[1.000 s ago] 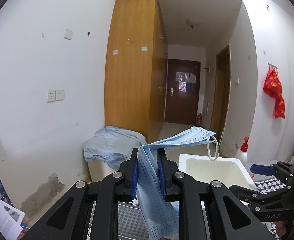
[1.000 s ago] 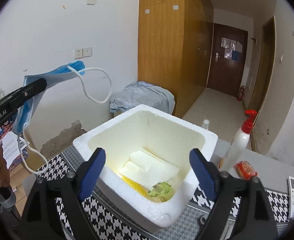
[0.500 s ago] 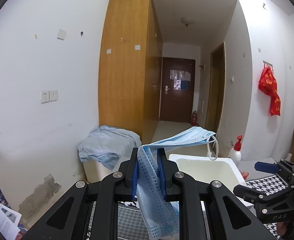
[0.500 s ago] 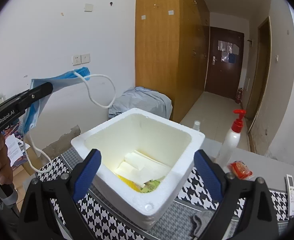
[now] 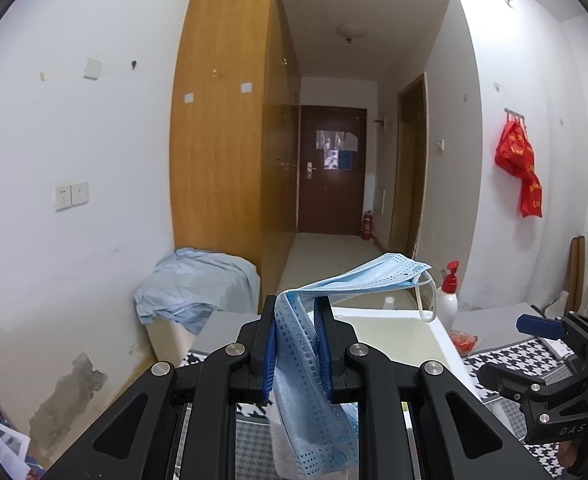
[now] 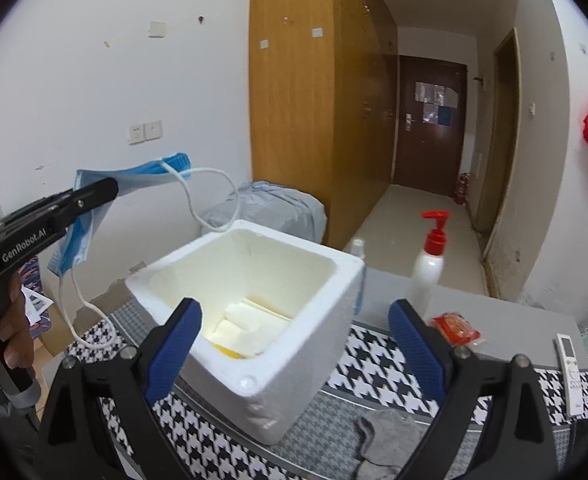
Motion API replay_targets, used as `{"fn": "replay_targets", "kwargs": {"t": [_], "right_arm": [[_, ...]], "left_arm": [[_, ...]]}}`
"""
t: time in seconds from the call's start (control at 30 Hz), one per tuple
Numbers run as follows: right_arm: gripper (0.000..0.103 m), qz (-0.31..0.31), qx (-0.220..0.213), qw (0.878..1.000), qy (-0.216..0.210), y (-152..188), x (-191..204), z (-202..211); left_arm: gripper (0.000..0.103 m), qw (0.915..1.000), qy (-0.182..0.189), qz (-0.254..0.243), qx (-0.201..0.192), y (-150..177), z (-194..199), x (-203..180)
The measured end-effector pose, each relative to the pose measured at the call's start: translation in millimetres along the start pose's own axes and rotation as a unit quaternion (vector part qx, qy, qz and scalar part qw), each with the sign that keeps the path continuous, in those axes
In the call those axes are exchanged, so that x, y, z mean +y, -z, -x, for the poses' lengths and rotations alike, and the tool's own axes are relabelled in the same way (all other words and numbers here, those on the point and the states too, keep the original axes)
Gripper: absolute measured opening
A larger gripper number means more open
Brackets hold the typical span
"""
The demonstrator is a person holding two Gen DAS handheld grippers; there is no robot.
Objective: Organize soft objects
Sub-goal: 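Lower the blue mask into the foam box and open the left tool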
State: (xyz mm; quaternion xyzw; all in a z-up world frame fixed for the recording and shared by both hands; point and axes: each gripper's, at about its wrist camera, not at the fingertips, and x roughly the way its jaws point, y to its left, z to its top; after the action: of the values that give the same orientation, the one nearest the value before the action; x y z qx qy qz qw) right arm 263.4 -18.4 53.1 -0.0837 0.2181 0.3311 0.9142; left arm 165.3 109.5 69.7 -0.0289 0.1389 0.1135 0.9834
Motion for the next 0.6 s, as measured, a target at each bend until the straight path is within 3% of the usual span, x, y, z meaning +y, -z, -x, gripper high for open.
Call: {"fn": "replay_targets", "kwargs": {"t": [0.27, 0.6], "right_arm": [[0.097, -0.011, -0.006, 1.000, 0.024, 10, -17, 15], [0.102, -0.034, -0.010, 0.998, 0.042, 19, -37, 22]], "left_arm": [[0.019, 0.9992, 0.035, -0.007, 0.019, -1, -17, -19], [0.019, 0.9977, 0.054, -0.026, 0.033, 0, -30, -38]]}}
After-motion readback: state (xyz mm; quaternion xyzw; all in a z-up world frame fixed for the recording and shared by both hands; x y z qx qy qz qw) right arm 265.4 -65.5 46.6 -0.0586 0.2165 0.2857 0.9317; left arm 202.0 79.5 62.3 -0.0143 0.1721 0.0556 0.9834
